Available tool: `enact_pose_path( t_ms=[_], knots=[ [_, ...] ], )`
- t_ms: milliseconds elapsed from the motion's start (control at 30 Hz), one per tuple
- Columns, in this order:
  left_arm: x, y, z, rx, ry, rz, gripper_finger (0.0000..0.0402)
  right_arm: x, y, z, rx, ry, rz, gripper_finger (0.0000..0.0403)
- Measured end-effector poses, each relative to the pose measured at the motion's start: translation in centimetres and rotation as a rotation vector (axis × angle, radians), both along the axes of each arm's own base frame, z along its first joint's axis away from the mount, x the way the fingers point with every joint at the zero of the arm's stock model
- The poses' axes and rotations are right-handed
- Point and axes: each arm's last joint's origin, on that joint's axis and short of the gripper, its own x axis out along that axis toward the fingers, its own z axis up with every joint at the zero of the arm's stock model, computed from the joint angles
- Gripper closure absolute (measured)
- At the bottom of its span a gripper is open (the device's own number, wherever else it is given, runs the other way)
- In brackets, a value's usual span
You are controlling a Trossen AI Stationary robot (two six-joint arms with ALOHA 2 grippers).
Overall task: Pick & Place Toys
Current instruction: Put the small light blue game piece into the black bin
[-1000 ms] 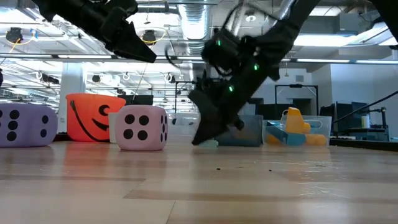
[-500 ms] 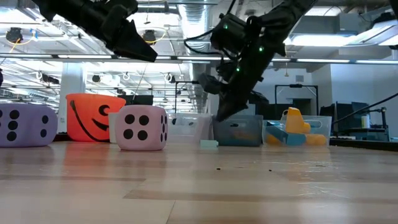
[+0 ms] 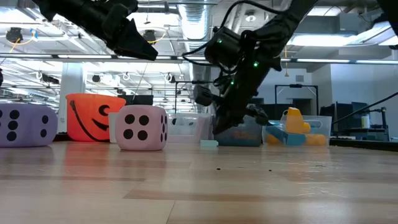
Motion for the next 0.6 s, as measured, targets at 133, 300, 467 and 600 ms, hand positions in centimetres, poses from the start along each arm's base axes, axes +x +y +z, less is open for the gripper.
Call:
enact_pose_path(
  t_ms=[133, 300, 467, 600],
  knots=[
    [0.0, 0.0, 0.0, 0.001, -0.001, 0.000, 0.0192, 0.5, -0.2, -0.7, -0.005, -0.021, -0.008, 0.0403],
    [0.0, 0.0, 0.0, 0.001, -0.001, 0.000, 0.0192, 0.4, -0.1, -1.5, 0.012, 0.002, -0.007, 0.0403],
    [0.0, 0.0, 0.0, -0.001, -0.001, 0.000, 0.0192, 0.8, -0.1, -1.7, 0.080, -0.022, 0.033, 0.0403],
    [0.0, 0.0, 0.0, -0.002, 0.000, 0.001, 0.0192, 0.9, 1.0, -1.7, 0.123, -0.026, 0.087, 0.0403]
  ],
)
